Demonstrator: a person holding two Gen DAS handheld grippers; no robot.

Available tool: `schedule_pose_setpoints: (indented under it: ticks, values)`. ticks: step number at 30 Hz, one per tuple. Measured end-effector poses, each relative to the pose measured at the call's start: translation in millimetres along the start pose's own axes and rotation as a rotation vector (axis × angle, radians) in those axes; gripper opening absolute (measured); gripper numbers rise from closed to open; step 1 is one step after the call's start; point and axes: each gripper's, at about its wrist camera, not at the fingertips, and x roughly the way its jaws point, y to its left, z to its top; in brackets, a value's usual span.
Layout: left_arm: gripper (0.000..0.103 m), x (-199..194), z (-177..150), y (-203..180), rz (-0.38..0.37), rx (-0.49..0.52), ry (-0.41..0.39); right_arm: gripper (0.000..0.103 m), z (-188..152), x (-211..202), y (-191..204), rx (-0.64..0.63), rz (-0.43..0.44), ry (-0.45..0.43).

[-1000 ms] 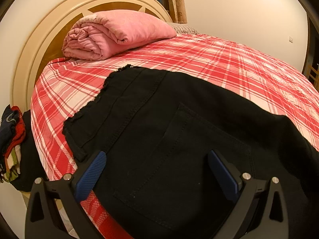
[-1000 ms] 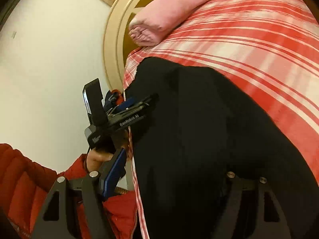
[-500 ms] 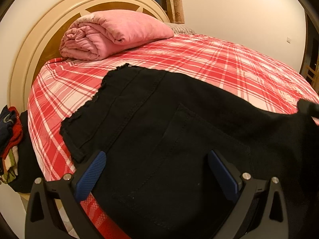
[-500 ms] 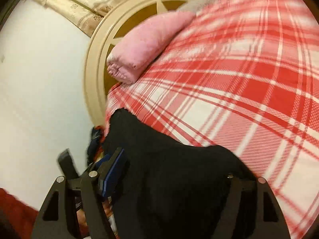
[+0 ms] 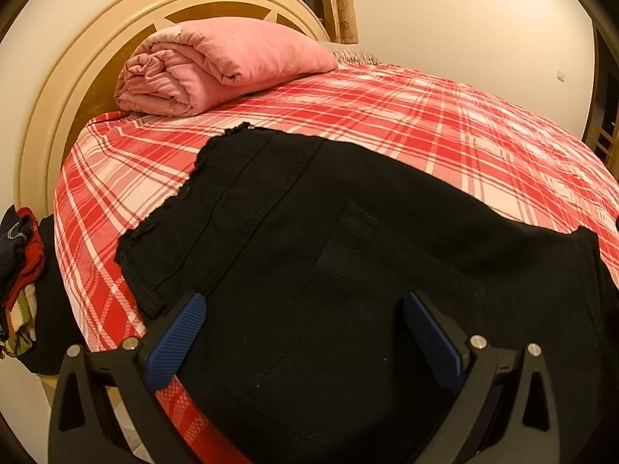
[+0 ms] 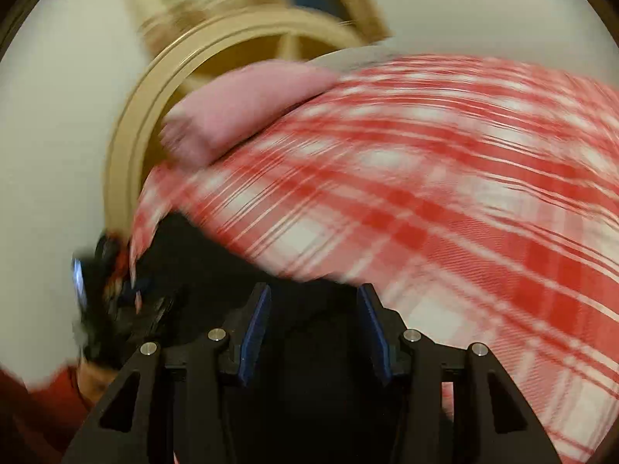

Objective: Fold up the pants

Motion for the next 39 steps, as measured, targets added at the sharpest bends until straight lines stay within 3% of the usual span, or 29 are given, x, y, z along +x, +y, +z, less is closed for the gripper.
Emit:
schedule_pose_setpoints:
  ticks: [2, 4, 5, 6, 7, 9, 10, 11, 14, 20, 24, 29, 30, 31, 32, 36, 39]
  values:
    - [0.103, 0, 1, 0, 0.002, 0.004, 0.006, 0.037, -7, 27, 19, -0.087, -0.038, 0.076]
    - [0.103, 1, 3, 0, 0.001, 0.006, 0.019, 0.012, -14, 54, 17, -0.121, -0.112, 0.164]
    - [0.103, 1, 3, 0, 0.000, 0.006, 0.023, 0.007, -15, 60, 11, -0.133, -0.171, 0.176]
    - [0.103, 1, 4, 0, -0.002, 0.005, 0.030, 0.013, -12, 61, 2, -0.137, -0.206, 0.145]
    - [0.103, 1, 4, 0, -0.002, 0.007, 0.032, 0.026, -4, 61, -13, -0.095, -0.237, 0.118]
    - [0.103, 1, 4, -2, -0.002, 0.017, 0.030, 0.027, 4, 56, -34, 0.010, -0.280, 0.077]
    - [0.103, 1, 4, -4, 0.003, 0.024, 0.029, 0.027, 7, 49, -39, 0.029, -0.367, 0.046]
    - [0.103, 1, 5, -5, 0.007, 0.027, 0.028, 0.027, 9, 41, -42, 0.040, -0.383, 0.018]
    - [0.103, 1, 6, -5, 0.000, 0.032, 0.031, 0.027, 0, 13, -37, 0.092, -0.232, 0.002]
    - [0.103, -3, 7, -2, -0.029, 0.046, 0.028, 0.030, -54, -23, -9, -0.048, -0.264, 0.058]
    - [0.103, -9, 6, 0, -0.049, 0.031, 0.018, 0.030, -70, -18, -15, -0.128, -0.361, 0.132]
    - [0.103, -23, 11, 1, -0.057, 0.032, -0.019, 0.030, -73, -12, -24, -0.162, -0.306, 0.148]
    - [0.103, -27, 14, 2, -0.057, 0.036, -0.031, 0.025, -72, -11, -23, -0.175, -0.308, 0.159]
    - [0.103, -31, 17, 3, -0.052, 0.040, -0.045, 0.006, -71, -11, -23, -0.170, -0.305, 0.165]
    - [0.103, -33, 20, 4, -0.045, 0.042, -0.056, 0.006, -71, -11, -22, -0.162, -0.285, 0.176]
    - [0.103, -43, 34, 20, 0.002, 0.017, -0.108, 0.005, -69, -16, -6, -0.252, -0.398, 0.134]
    - [0.103, -48, 43, 34, 0.030, -0.018, -0.136, 0.001, -59, -20, -13, -0.229, -0.467, 0.095]
